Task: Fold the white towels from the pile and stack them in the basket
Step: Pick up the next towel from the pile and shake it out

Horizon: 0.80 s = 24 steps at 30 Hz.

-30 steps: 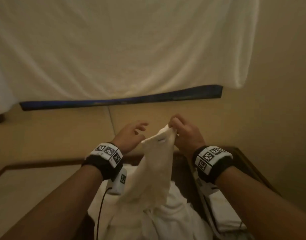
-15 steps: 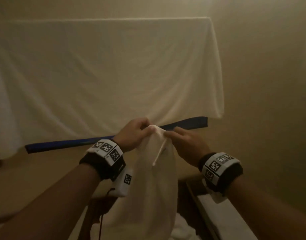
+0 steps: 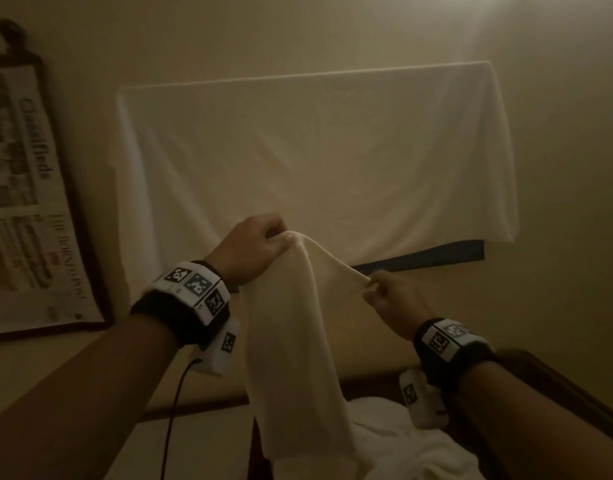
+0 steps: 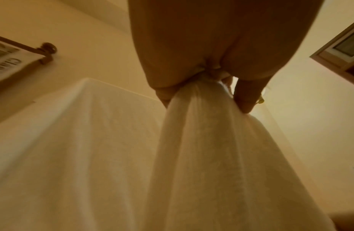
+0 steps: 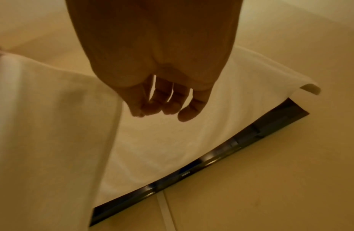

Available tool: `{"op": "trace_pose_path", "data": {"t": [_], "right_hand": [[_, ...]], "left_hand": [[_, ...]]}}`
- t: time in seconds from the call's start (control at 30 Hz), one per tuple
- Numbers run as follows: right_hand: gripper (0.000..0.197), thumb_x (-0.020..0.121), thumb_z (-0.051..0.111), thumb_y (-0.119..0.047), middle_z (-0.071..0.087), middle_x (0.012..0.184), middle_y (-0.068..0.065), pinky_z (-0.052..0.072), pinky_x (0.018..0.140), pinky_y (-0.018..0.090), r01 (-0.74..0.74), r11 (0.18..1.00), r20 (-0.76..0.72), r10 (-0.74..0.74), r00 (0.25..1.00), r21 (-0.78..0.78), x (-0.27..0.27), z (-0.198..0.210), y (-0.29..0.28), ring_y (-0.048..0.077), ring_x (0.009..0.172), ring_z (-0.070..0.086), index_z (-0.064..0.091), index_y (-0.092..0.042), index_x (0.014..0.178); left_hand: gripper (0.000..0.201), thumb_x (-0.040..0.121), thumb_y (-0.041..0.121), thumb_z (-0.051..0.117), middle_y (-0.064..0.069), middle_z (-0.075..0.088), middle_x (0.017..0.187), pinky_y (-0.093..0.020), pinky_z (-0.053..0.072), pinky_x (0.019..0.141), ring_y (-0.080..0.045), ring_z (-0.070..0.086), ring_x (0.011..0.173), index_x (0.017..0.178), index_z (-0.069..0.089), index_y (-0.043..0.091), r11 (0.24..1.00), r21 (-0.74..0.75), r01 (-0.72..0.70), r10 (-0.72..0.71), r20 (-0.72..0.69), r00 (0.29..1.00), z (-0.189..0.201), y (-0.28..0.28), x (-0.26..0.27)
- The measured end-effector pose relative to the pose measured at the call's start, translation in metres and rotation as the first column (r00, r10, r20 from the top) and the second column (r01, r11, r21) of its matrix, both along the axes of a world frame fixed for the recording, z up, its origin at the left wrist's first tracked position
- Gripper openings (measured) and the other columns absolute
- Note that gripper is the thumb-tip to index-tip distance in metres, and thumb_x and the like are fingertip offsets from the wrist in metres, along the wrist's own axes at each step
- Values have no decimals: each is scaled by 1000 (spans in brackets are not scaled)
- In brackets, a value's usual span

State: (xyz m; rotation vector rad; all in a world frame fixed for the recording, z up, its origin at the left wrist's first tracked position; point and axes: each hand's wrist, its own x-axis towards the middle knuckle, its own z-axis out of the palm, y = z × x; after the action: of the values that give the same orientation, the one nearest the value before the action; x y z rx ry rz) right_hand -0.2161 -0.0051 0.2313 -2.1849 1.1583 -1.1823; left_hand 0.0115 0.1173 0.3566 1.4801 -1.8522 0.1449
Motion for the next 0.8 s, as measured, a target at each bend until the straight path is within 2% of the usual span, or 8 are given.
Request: {"op": "trace_pose_path", "data": {"t": [0.07,0.17,0.23,0.33,0.43,0.6,0.7,0.8], "right_hand": [[11,87,67,-30,63,87,2,48,62,30,-96,995,10,95,995,42,12,6,9,20,74,59,67,-30,98],[61,67,74,-49,55,111,-6,52,75,31,-321,937,39,319,947,140,45,17,33,15,94,57,54,-41,123],[75,64,79,-56,52,117,-9,51,85,35,-410,888,26,414,910,207,71,20,51,13,105,54,47,-44,131],[70,64,75,-69,59,117,-5,53,92,36,-554,786,104,549,830,274,96,20,76,12,106,61,52,-44,125],[47,85,67,-51,66,117,-6,54,87,24,-702,659,236,661,712,269,112,19,99,4,104,65,57,-30,126],[14,91,60,-29,70,92,-9,56,75,35,-356,934,-98,352,931,-25,121,10,93,9,83,65,71,-27,100],[22,93,56,-15,65,76,-5,47,62,31,-225,969,-54,220,974,-98,104,9,75,11,70,59,66,-27,77],[18,91,59,-8,65,76,-1,42,54,16,-131,985,169,149,974,-114,89,20,58,11,70,58,69,-19,80]], "left_hand": [[24,97,29,56,-8,62,85,-44,50,78,-27,60,85,83,60,10,1000,26,4,-3,-25,1000,-4,17,21],[24,98,28,56,-8,62,87,-45,50,80,-26,60,86,85,61,9,999,40,10,-10,-6,1000,-8,34,38],[23,97,28,57,-5,62,84,-44,49,80,-24,59,84,84,61,11,999,37,4,-4,-6,1000,-9,41,44],[23,97,30,57,-3,62,80,-42,49,77,-23,59,81,82,60,13,1000,21,-14,14,-5,1000,-10,48,53],[21,96,31,57,1,62,80,-34,48,72,-15,59,78,81,61,16,1000,17,-21,21,-9,1000,-12,54,62],[23,95,32,58,-1,64,81,-33,47,70,-16,59,78,82,62,14,993,-30,-118,118,-8,993,-17,58,75],[23,94,32,60,-4,63,79,-34,47,68,-19,59,77,80,60,13,981,-81,-178,174,-56,983,-23,60,87],[19,90,35,65,2,60,76,-28,42,61,-16,56,72,81,59,19,980,6,-198,199,-45,979,-35,59,91]]}}
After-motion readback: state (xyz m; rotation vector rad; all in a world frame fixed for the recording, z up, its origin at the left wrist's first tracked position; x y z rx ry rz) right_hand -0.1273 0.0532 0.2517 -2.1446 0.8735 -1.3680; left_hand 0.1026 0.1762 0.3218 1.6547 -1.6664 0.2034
